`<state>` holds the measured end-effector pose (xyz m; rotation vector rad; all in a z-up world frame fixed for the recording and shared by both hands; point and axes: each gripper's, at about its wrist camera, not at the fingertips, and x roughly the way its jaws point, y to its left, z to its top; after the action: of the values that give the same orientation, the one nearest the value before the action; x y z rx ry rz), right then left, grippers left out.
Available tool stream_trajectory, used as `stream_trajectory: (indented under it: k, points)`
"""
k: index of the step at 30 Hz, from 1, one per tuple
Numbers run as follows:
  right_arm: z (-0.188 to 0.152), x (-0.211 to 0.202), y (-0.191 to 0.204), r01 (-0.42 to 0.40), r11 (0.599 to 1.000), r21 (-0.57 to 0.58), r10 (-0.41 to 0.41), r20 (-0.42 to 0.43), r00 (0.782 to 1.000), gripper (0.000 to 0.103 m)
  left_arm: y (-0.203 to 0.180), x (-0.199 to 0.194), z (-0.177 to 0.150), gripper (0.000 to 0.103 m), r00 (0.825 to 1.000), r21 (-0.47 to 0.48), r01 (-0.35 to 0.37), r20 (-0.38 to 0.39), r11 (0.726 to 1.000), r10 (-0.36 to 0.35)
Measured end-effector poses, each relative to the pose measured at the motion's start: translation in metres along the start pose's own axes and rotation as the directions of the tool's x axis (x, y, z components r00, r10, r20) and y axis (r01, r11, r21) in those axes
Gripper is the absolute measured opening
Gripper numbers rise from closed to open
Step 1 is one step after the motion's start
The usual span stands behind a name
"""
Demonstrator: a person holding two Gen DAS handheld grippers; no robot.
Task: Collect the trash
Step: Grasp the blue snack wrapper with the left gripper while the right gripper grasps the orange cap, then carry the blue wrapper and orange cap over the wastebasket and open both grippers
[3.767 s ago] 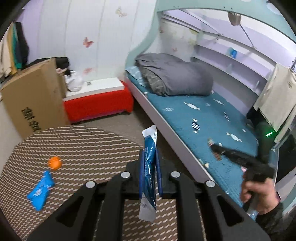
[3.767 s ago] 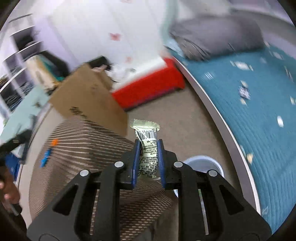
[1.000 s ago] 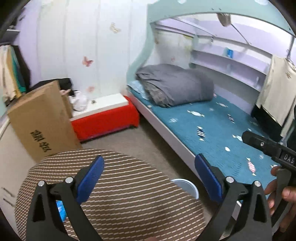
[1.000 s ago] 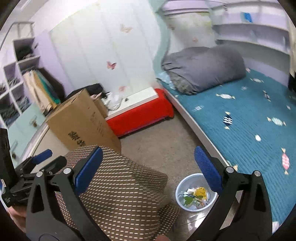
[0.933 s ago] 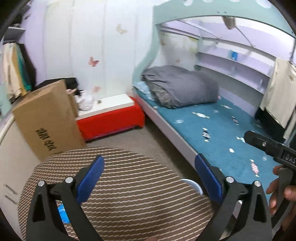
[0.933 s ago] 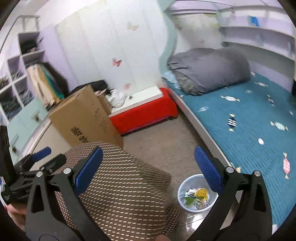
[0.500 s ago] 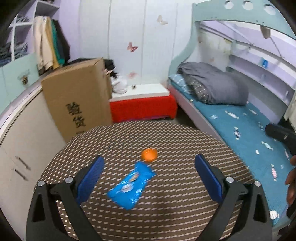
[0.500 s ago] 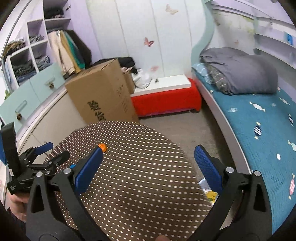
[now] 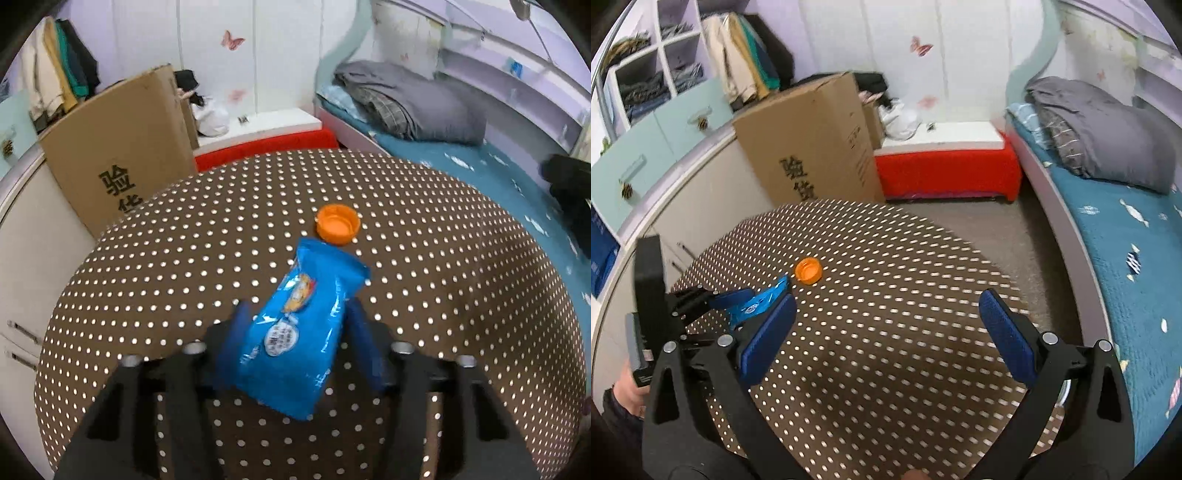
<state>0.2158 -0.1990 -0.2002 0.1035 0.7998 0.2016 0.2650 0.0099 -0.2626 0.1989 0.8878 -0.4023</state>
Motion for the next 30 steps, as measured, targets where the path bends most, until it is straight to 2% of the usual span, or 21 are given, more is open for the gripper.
stream_trajectory:
  k: [2,3,4,7,12,13,16,17,19,23,30]
  points:
    - [0.002,0.019,0.012,-0.012,0.999,-0.038,0.011,-0.023,1.000,0.097,0.005,-0.003,-0.003,0.039,1.000,-0.026,0.028,0.003,0.999,-0.028]
    - [0.003,0.027,0.017,-0.015,0.998,-0.054,0.013,-0.032,0.999,0.097,0.010,-0.006,-0.005,0.033,0.999,-0.049,0.044,0.012,0.998,-0.043]
    - [0.004,0.036,0.022,-0.023,0.997,-0.071,0.019,-0.045,0.999,0.097,0.013,-0.009,-0.007,0.019,0.999,-0.066,0.051,0.021,0.997,-0.050]
    - [0.004,0.063,0.040,-0.031,0.993,-0.117,0.023,-0.070,0.997,0.097,0.026,-0.018,-0.016,0.018,0.999,-0.131,0.028,0.036,0.991,-0.024]
    - [0.006,0.092,0.068,-0.049,0.981,-0.185,0.032,-0.094,0.995,0.095,0.028,-0.030,-0.033,0.018,0.999,-0.167,0.018,0.045,0.986,-0.011]
    - [0.005,0.098,0.073,-0.052,0.978,-0.204,0.032,-0.101,0.994,0.087,0.031,-0.033,-0.036,0.018,0.999,-0.179,0.021,0.048,0.984,-0.013]
    - [0.002,0.116,0.087,-0.036,0.961,-0.274,-0.001,-0.133,0.991,0.037,0.032,-0.040,-0.042,0.017,0.998,-0.204,0.028,0.055,0.979,-0.017]
    - [0.001,0.116,0.090,-0.021,0.955,-0.294,-0.011,-0.110,0.994,0.029,0.035,-0.041,-0.041,0.016,0.998,-0.214,0.032,0.059,0.976,-0.020]
    - [-0.002,0.113,0.089,-0.053,0.958,-0.281,0.019,-0.124,0.992,0.029,0.037,-0.045,-0.045,0.015,0.998,-0.226,0.034,0.067,0.973,-0.019]
    - [-0.006,0.092,0.077,-0.075,0.967,-0.243,0.053,-0.099,0.994,0.029,0.035,-0.054,-0.048,0.012,0.996,-0.259,0.066,0.083,0.964,-0.046]
    - [-0.006,0.023,0.035,-0.073,0.978,-0.194,0.074,-0.004,0.997,0.029,0.014,-0.067,-0.043,0.011,0.990,-0.268,0.114,0.113,0.957,-0.087]
